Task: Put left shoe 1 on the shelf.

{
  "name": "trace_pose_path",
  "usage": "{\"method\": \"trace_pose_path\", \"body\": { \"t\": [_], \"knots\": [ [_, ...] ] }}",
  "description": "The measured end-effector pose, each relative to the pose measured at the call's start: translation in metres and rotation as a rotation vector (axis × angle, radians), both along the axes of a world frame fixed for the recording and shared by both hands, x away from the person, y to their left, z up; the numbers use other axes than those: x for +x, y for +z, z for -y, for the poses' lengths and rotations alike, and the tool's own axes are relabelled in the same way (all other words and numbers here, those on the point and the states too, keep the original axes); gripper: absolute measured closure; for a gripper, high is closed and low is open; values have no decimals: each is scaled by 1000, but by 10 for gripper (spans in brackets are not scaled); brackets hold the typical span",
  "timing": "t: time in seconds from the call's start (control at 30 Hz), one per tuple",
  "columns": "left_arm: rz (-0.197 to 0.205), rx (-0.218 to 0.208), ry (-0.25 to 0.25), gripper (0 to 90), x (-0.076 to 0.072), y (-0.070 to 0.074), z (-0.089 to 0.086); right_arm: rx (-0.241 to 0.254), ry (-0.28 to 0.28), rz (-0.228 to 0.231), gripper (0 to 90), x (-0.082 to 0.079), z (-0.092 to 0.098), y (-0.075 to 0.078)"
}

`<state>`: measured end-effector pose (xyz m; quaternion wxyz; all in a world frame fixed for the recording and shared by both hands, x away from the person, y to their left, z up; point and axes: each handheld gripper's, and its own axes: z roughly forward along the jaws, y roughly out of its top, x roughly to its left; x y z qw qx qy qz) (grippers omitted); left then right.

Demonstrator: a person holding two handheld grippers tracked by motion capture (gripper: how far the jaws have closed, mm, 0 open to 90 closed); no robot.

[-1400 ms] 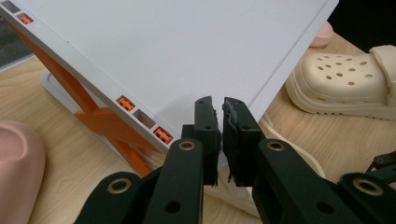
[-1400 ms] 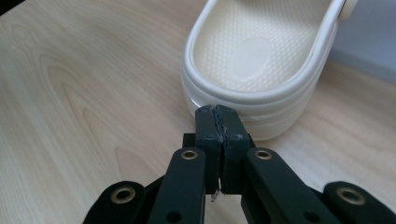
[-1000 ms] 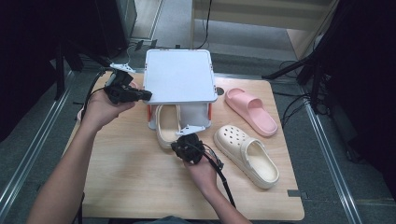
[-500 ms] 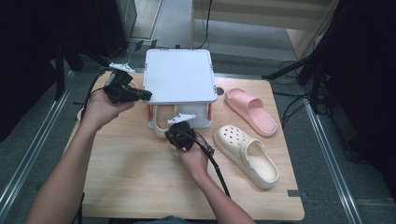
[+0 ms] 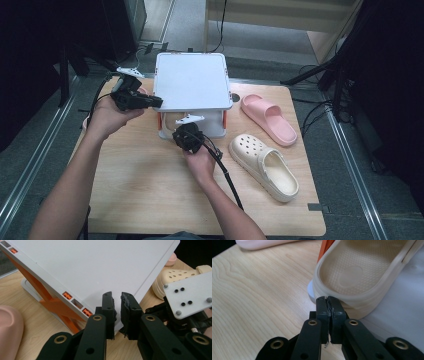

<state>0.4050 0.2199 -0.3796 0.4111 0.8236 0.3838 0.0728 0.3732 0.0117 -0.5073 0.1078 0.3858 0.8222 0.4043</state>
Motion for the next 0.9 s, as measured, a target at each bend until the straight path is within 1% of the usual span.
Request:
{"method": "trace_pose_path", "body": {
  "t": [0.07, 0.1, 0.13, 0.2, 0.27, 0.33, 0.43, 0.47, 0.5, 0.67, 0.7, 0.73, 0.77, 0.83, 0.9],
  "knots": [
    [1, 1, 2, 798, 0, 0, 0, 12, 0, -3, 895, 2, 0, -1],
    [4, 3, 11, 796, 0, 0, 0, 17, -3, -9, 896, 3, 0, -1],
    [2, -3, 15, 789, 0, 0, 0, 19, -2, -7, 897, 3, 0, -1],
    [4, -2, 20, 775, 0, 0, 0, 15, -2, -2, 897, 4, -2, -1],
    [3, -3, 20, 770, 0, 0, 0, 17, -4, -8, 896, 4, -3, -1],
    [-1, -8, 15, 747, 0, 0, 0, 17, -6, -8, 886, 4, -3, -1],
    [0, -10, 19, 700, 1, 1, 0, 18, -4, -34, 880, 2, -2, 1],
    [0, -10, 19, 682, 1, 1, 0, 18, -4, -34, 880, 2, -2, 1],
    [-5, -17, 24, 668, 1, 1, 0, 35, 8, -46, 874, -1, 1, 4],
    [-23, -24, 38, 593, 0, 4, 1, 59, 42, -49, 838, -13, 15, 13],
    [-23, -24, 38, 575, 0, 4, 1, 59, 42, -49, 838, -13, 15, 13],
    [-25, -26, 42, 551, -2, 5, 3, 63, 59, -56, 825, -19, 22, 17],
    [-25, -26, 42, 529, -2, 5, 3, 64, 65, -55, 821, -22, 25, 19],
    [-24, -34, 32, 480, -5, 8, 4, 60, 81, -50, 803, -28, 32, 23],
    [-44, -58, 13, 429, -6, 10, 4, 74, 90, -51, 780, -34, 39, 28]
  ]
}}
